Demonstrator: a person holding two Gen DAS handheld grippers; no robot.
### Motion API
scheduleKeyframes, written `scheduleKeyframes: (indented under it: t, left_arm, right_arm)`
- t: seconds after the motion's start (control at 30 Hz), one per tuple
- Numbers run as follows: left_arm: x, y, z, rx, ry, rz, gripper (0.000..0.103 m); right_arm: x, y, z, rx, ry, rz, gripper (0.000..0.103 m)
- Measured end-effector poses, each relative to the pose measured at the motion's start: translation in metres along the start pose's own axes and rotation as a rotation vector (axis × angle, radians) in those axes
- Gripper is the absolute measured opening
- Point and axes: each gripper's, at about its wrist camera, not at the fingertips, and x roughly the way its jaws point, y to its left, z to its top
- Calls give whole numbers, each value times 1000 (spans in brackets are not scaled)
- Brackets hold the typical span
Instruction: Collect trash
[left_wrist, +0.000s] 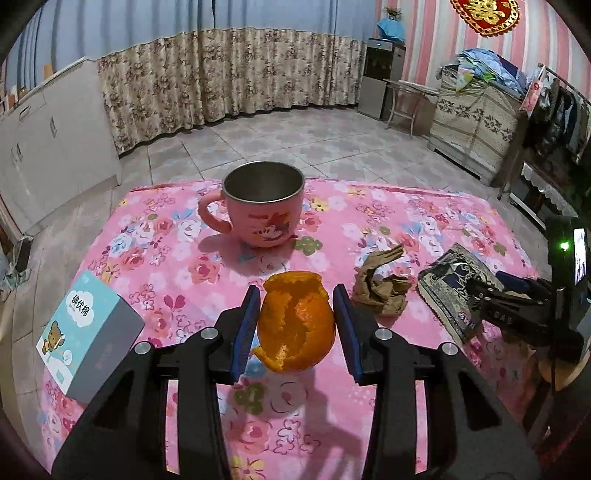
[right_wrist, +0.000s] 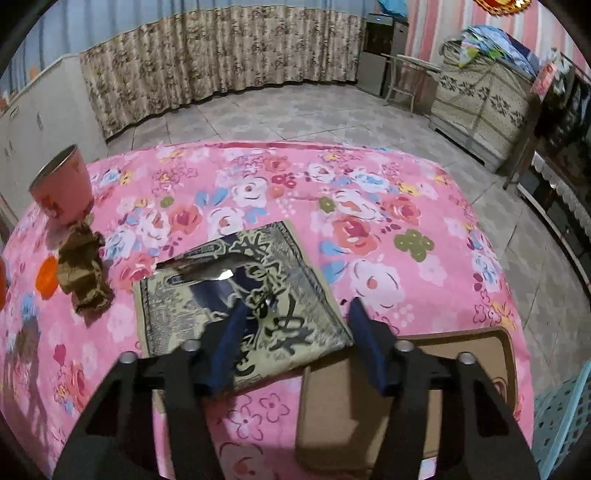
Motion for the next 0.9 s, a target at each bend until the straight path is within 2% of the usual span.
scheduleKeyframes:
  t: [0.03, 0.13, 0.3, 0.53, 0.73, 0.9]
  left_arm:
    - [0, -1, 0, 3, -1, -2, 40]
    - [-2, -7, 0, 27, -10, 3, 40]
    - [-4, -12, 0, 39, -14, 4, 40]
    - [-17, -25, 3, 51, -46, -22, 40]
    - [-30, -54, 1, 94, -68, -62, 40]
    - [-43, -92, -9, 129, -63, -141, 40]
  right_arm:
    - [0, 0, 1, -6, -2, -3, 43]
    - [-7, -3, 1, -1, -18, 7, 36]
    - [-23, -9, 0, 26, -76, 10, 33]
    - [-74, -40, -4, 83, -163, 13, 33]
    - [-123, -81, -30, 140, -209, -26, 33]
    - [-155, -125, -64, 211, -223, -66, 33]
